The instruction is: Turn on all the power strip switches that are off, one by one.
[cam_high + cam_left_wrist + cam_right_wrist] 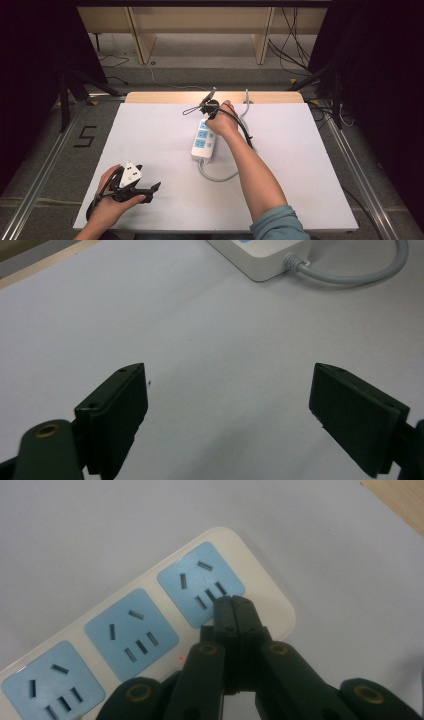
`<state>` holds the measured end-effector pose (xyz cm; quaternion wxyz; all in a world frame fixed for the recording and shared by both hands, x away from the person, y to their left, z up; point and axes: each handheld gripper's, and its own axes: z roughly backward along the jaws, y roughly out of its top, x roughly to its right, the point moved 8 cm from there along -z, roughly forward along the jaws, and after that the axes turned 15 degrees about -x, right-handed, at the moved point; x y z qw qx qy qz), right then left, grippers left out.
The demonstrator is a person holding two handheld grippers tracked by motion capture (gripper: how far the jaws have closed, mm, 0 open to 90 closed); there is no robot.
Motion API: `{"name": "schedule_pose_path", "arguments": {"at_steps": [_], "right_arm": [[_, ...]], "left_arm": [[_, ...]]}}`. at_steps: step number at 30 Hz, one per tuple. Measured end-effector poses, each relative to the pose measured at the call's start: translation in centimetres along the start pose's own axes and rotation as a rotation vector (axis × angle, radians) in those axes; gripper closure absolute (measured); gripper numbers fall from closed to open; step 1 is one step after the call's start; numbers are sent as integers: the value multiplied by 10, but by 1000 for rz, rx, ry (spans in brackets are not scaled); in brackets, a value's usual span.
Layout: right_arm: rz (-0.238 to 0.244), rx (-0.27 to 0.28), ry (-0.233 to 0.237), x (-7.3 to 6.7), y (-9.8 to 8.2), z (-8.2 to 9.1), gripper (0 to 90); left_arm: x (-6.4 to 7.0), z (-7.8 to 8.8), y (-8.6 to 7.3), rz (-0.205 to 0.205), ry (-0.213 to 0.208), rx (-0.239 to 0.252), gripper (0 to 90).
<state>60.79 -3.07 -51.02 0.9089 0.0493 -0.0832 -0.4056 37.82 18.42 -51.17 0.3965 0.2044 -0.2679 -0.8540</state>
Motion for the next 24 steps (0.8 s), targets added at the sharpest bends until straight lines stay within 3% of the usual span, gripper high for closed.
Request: {"name": "schedule_pose_path", "arguments": {"at_steps": [5, 11, 24], "right_arm": [[-12, 11, 11, 2, 0, 4, 900], [-34, 91, -2, 12, 2, 24, 900], [-18, 108, 23, 13, -12, 33, 846]], "left_arm": [[-2, 0, -1, -1, -1, -4, 158], [0, -1, 0, -2, 0, -5, 158], [-1, -1, 0, -1, 5, -4, 158]]}}
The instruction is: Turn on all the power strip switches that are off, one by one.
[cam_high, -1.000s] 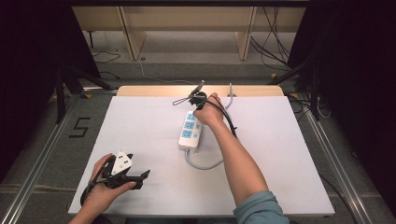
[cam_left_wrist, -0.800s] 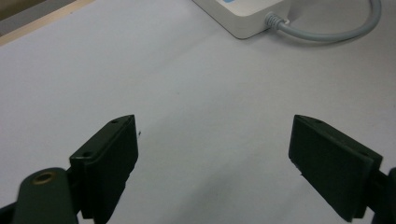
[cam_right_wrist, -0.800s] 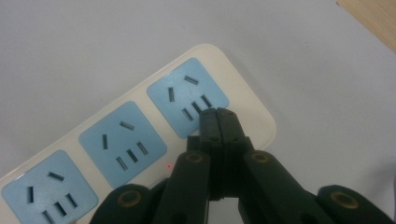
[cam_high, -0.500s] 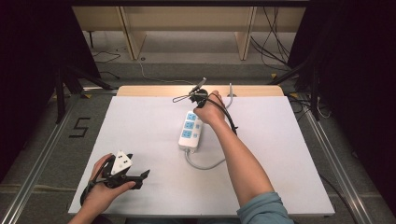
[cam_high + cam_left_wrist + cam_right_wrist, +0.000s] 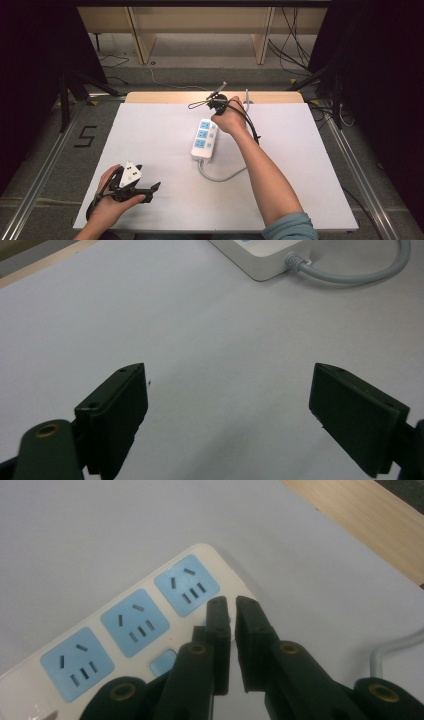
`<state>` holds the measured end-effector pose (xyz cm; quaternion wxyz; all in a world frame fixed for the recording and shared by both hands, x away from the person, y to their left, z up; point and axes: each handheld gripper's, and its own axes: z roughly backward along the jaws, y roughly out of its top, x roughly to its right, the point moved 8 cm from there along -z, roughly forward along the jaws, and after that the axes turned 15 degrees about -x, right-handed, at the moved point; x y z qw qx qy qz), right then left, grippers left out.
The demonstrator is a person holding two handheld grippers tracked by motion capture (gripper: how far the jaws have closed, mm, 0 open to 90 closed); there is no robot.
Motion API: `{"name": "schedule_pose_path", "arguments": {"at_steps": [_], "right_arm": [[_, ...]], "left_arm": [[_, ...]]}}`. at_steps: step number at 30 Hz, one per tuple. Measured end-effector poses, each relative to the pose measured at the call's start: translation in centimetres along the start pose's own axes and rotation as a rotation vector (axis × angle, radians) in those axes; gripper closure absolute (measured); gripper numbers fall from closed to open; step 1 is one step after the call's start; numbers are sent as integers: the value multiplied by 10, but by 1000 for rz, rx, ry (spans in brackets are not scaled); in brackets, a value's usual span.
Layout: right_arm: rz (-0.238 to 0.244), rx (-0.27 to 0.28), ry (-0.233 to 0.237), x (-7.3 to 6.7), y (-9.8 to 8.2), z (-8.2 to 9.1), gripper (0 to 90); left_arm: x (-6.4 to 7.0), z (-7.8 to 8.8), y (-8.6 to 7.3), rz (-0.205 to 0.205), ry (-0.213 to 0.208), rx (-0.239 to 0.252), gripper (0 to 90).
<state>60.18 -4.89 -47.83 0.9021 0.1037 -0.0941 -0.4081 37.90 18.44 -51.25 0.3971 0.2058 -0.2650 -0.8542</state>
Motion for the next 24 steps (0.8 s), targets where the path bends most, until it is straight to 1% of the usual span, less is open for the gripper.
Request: {"name": "schedule_pose_path", "arguments": {"at_steps": [3, 6, 7, 9, 11, 14, 19, 24], "right_arm": [[-11, 18, 19, 2, -7, 1, 826], [-5, 44, 30, 2, -16, 5, 819], [-5, 50, 33, 2, -19, 6, 816], [-7, 68, 42, 2, -25, 9, 801], [3, 79, 41, 3, -32, 12, 784], [4, 99, 53, 2, -45, 14, 760], [-12, 124, 68, 3, -66, 17, 723], [-17, 138, 62, 3, -85, 18, 683]], "left_arm": [[0, 0, 0, -1, 1, -2, 158], [0, 0, 0, -1, 1, -3, 158], [0, 0, -1, -7, 1, -9, 158], [0, 0, 0, -1, 0, -5, 158], [0, 0, 0, 2, 2, -2, 158], [0, 0, 0, -1, 2, -7, 158], [0, -1, 0, -1, 1, -9, 158], [0, -1, -1, 3, 3, -12, 158]]}}
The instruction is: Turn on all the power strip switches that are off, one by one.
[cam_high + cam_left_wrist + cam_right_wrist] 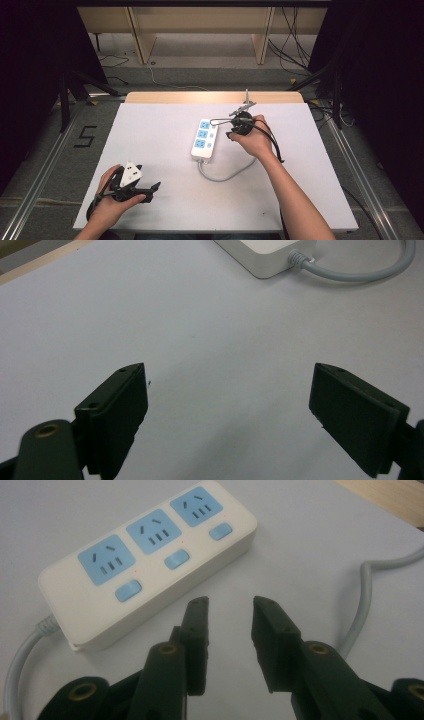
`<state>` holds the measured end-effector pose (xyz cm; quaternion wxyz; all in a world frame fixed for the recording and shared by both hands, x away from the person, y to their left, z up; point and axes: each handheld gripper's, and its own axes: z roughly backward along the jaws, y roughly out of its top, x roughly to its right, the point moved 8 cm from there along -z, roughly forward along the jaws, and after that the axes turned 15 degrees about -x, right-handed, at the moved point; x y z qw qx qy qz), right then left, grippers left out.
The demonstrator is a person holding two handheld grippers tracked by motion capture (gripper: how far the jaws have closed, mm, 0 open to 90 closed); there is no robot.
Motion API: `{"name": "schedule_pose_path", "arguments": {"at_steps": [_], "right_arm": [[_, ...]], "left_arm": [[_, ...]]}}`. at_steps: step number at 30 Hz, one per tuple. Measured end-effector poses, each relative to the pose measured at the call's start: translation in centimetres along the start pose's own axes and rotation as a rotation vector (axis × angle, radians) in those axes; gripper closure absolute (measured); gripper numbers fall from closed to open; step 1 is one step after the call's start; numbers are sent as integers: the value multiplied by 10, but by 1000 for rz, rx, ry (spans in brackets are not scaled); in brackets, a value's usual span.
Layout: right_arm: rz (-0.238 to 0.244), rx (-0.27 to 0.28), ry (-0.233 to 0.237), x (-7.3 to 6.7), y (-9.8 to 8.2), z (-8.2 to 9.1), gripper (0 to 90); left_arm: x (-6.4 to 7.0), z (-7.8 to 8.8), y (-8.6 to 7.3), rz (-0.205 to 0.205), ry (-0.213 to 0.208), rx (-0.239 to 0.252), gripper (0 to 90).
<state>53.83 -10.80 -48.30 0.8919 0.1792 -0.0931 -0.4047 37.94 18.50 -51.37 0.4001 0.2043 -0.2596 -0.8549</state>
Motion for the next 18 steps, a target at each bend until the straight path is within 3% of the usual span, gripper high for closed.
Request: {"name": "schedule_pose_path", "arguments": {"at_steps": [18], "right_arm": [[-44, 94, 31, -2, -58, 18, 571]], "left_arm": [[-1, -1, 0, 8, 2, -6, 158]]}}
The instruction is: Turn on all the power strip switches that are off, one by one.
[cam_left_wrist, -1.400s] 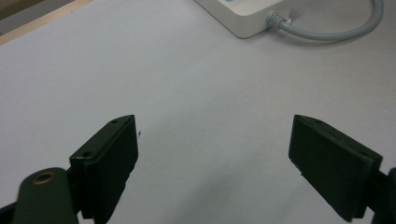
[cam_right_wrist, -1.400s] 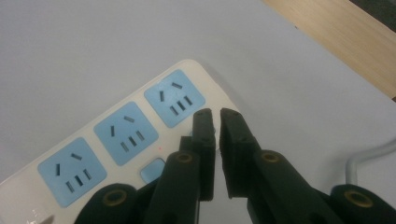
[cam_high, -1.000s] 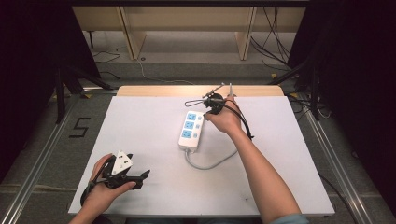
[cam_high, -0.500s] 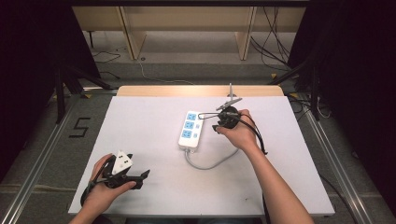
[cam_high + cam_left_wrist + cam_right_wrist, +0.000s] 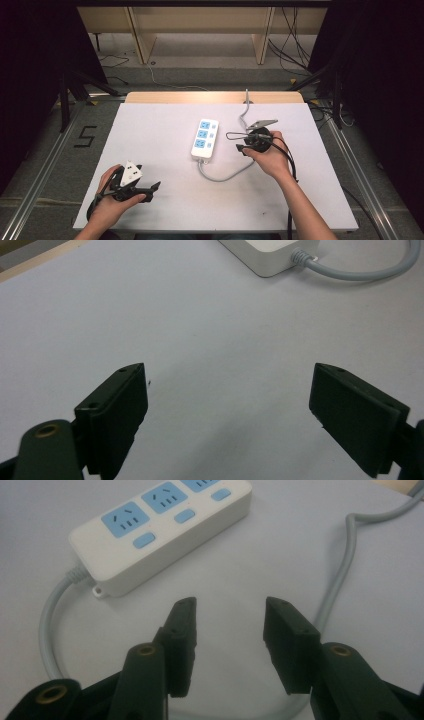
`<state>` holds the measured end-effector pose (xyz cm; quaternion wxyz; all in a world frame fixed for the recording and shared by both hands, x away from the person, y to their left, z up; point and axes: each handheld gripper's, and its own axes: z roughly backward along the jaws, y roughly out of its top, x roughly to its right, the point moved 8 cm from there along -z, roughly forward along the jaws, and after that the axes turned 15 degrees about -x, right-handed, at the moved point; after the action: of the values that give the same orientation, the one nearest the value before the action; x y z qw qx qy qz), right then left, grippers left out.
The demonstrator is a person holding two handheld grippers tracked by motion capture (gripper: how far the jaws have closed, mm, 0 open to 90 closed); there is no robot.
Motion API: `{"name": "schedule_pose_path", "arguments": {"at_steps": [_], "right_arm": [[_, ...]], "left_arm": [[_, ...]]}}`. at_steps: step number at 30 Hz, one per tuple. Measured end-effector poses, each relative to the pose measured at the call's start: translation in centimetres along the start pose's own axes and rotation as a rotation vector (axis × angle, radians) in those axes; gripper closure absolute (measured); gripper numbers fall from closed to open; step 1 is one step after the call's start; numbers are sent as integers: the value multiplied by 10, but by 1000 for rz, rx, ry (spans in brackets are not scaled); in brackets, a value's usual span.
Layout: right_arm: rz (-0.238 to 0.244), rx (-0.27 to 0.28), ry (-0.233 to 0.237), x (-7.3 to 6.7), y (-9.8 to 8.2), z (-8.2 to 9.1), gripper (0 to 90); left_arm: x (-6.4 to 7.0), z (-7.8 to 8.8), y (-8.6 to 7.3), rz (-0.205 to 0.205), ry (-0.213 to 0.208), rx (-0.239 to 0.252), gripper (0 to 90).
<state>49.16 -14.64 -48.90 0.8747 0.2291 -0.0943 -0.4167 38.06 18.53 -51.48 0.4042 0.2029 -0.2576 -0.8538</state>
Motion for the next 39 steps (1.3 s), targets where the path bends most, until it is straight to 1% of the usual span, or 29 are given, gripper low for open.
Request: {"name": "schedule_pose_path", "arguments": {"at_steps": [2, 5, 8, 12, 15, 20, 21, 26, 30, 33, 39], "right_arm": [[-2, 8, 0, 1, -6, 3, 566], [-8, 20, 17, 2, -17, 7, 554], [-9, 37, 12, 3, -26, 13, 535], [-26, 56, 37, 4, -38, 17, 511], [-27, 62, 42, 4, -46, 19, 495], [-21, 92, 43, 2, -55, 24, 467], [-20, 96, 46, 2, -57, 24, 462], [-24, 114, 48, 2, -66, 27, 443], [-39, 156, 56, 0, -75, 31, 433], [-46, 177, 52, 1, -81, 32, 425], [-54, 197, 58, 0, -87, 32, 406]], "left_arm": [[0, 0, 0, 2, 0, 0, 157], [-1, 0, 0, 2, 0, -3, 157], [-1, -1, 0, 2, 1, -4, 158], [-1, -1, 0, 3, 1, -5, 158], [-1, -1, 0, 4, 0, -4, 157], [-2, -2, 0, 5, 3, -6, 157], [-1, -2, 0, 11, 2, -3, 157], [-2, -2, 0, 13, 2, -6, 157], [-3, -1, -1, 14, 1, -6, 157], [-2, -2, -1, 14, 3, -6, 157], [-3, -2, -1, 15, 1, -8, 157]]}}
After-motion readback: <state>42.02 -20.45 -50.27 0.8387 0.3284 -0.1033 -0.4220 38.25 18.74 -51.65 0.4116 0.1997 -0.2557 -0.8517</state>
